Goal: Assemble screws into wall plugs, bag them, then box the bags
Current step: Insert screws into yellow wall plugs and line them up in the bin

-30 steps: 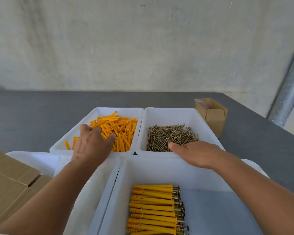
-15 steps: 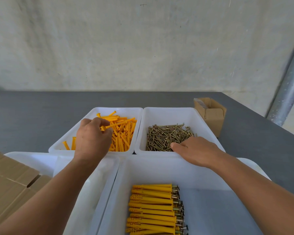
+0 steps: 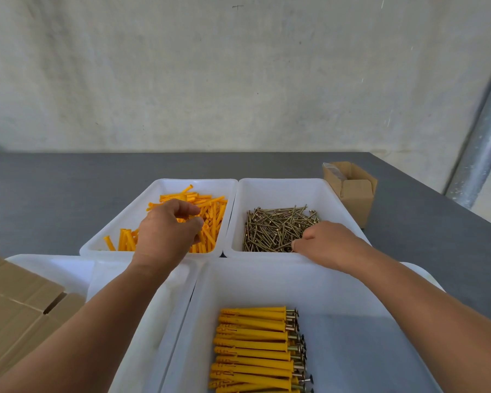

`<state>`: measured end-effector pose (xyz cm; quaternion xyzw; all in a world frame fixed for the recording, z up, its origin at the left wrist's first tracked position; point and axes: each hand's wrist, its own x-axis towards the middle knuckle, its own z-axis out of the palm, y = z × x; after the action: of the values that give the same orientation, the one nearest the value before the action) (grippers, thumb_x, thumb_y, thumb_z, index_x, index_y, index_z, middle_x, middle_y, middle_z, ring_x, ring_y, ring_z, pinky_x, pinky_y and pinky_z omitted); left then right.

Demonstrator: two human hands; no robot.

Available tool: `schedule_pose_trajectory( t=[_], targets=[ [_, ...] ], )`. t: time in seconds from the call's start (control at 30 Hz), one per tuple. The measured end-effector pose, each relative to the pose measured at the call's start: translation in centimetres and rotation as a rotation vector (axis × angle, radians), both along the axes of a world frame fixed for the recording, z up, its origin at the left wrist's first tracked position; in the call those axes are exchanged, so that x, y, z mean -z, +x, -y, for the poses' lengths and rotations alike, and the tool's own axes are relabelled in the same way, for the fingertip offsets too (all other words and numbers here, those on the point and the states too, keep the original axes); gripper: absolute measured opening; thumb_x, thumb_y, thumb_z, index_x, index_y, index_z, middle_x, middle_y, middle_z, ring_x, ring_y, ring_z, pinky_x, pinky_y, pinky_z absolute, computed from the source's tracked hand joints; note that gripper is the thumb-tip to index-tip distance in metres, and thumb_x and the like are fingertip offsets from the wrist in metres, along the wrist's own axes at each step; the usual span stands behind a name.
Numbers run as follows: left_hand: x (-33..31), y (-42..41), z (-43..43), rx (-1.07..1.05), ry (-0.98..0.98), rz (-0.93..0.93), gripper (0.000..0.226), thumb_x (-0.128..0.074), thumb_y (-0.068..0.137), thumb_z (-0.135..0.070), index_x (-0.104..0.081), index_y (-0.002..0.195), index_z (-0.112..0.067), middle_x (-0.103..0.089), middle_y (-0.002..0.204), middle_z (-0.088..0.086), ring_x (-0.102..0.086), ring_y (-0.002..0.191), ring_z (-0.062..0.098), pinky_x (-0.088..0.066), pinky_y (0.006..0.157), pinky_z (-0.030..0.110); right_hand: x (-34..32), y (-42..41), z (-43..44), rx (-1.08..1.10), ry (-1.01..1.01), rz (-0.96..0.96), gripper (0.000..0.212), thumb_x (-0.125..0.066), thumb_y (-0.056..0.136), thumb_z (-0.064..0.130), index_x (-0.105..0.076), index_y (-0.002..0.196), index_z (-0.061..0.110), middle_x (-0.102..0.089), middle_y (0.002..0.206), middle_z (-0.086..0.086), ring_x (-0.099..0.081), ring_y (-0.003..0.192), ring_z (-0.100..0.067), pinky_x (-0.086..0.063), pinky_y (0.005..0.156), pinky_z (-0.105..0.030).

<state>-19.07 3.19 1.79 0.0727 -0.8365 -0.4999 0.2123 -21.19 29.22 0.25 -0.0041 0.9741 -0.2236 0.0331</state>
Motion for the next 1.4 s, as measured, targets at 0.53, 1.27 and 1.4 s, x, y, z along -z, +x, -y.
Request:
schedule_pose_trajectory(
  t=[0.53,1.27,1.4],
  targets=[
    [-0.4,0.8,-1.3,0.342,0.304,0.145,0.035,-0.054,0.087,0.013,-0.065,0.106,-0.014,-0.068,0.088,0.006,-0.067,0.075,0.020,-0.057,0.070,0.034,-3.0,2.2,0.5,0.070,-0.284,-0.309,0.014,-0.060,0.092,0.023,-0.069,0.081,0.020,-0.071,0.077,0.002,-0.069,0.077,-0.018,-0.059,0.074,-0.037],
    [-0.7,1.9,-2.1,0.526,0.111,0.172,0.054,-0.050,0.083,0.016,-0.073,0.094,-0.031,-0.068,0.074,-0.001,-0.064,0.062,0.007,-0.052,0.058,0.018,-4.9,3.1,1.2,0.090,-0.998,-0.423,0.012,-0.065,0.089,0.008,-0.069,0.083,0.017,-0.069,0.063,0.005,-0.064,0.058,-0.004,-0.048,0.047,-0.017],
    [-0.8,1.9,-2.2,0.526,0.107,0.174,0.055,-0.050,0.083,0.016,-0.074,0.091,-0.033,-0.068,0.072,-0.004,-0.064,0.063,0.007,-0.053,0.059,0.017,-4.8,3.2,1.3,0.085,-0.979,-0.412,0.013,-0.064,0.089,0.008,-0.069,0.083,0.018,-0.069,0.064,0.005,-0.064,0.058,-0.003,-0.048,0.048,-0.016]
  ],
)
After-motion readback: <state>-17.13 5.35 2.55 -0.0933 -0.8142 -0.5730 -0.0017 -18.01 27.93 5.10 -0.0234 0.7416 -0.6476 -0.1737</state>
